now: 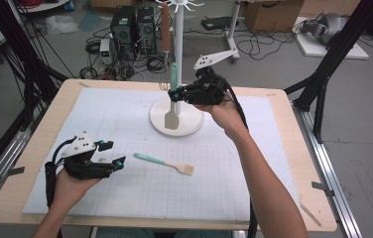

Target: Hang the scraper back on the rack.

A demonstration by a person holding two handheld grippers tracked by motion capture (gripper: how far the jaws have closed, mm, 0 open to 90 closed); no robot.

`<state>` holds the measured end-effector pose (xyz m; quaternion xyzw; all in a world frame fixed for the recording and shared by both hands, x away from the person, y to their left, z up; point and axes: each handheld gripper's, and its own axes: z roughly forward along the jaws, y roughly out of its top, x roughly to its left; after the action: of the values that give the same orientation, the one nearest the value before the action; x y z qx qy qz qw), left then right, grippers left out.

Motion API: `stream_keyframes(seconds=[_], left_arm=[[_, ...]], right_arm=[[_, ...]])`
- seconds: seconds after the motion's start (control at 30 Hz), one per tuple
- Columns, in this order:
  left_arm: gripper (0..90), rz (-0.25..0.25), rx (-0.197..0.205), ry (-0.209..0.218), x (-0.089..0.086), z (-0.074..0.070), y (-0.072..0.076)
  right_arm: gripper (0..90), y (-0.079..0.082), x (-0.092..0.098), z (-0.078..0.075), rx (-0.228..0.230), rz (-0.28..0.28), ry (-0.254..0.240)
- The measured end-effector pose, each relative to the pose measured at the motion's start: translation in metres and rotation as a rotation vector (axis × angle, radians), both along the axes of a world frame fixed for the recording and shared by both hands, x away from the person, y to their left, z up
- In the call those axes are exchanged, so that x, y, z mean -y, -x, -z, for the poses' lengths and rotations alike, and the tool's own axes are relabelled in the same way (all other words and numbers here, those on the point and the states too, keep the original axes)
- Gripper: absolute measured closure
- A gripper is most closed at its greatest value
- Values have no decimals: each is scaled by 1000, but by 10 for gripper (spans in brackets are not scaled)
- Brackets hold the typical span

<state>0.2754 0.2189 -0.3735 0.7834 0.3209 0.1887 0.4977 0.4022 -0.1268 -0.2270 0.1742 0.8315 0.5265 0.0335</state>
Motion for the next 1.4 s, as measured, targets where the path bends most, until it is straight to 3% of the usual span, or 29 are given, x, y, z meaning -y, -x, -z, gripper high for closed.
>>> stream_keyframes(seconds=[0.8,1.4], left_arm=[[300,-24,-1,4,-9,1,0],[298,-28,5,13,-13,0,0]], right_arm=[[838,-23,-1,-38,45,26,23],[838,-47,-11,-64,49,53,38]])
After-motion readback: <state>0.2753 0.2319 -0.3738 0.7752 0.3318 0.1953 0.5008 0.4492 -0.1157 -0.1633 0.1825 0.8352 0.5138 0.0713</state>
